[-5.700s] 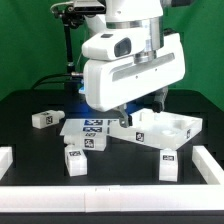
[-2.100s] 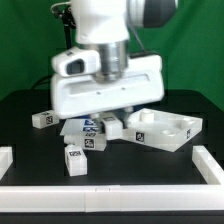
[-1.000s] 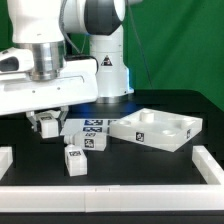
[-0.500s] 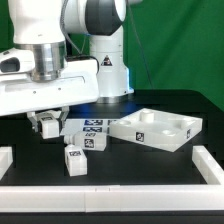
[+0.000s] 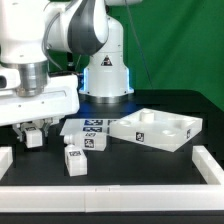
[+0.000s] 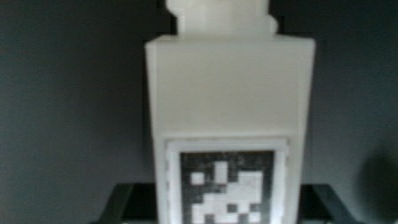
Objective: Assemble one leg
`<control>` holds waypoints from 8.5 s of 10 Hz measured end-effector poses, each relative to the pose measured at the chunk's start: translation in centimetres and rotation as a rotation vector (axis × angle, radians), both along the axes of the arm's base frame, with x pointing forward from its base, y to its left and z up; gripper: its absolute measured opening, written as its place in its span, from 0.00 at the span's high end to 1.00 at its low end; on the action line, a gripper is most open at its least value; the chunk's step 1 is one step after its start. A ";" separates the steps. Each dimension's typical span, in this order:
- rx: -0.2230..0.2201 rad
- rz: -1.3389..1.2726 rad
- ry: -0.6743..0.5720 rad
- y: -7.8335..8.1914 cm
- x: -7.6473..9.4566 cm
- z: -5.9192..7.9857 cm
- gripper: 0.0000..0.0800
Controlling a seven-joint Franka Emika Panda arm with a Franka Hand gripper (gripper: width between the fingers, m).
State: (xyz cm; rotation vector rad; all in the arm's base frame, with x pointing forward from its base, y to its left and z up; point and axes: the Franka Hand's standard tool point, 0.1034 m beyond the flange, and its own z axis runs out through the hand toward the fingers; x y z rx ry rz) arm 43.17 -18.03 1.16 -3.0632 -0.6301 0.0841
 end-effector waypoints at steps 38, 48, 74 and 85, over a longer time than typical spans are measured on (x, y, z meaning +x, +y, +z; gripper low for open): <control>-0.020 0.393 -0.044 24.5 0.2 -0.5 0.45; -0.024 0.151 0.020 17.8 2.7 6.6 0.93; -0.089 -0.495 0.241 14.7 11.3 2.6 0.93; -0.087 -0.495 0.121 15.7 13.7 0.3 0.93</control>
Offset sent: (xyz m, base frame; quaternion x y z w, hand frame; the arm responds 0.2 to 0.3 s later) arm 0.0000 0.0000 0.0000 0.0000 0.0000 0.0000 1.0000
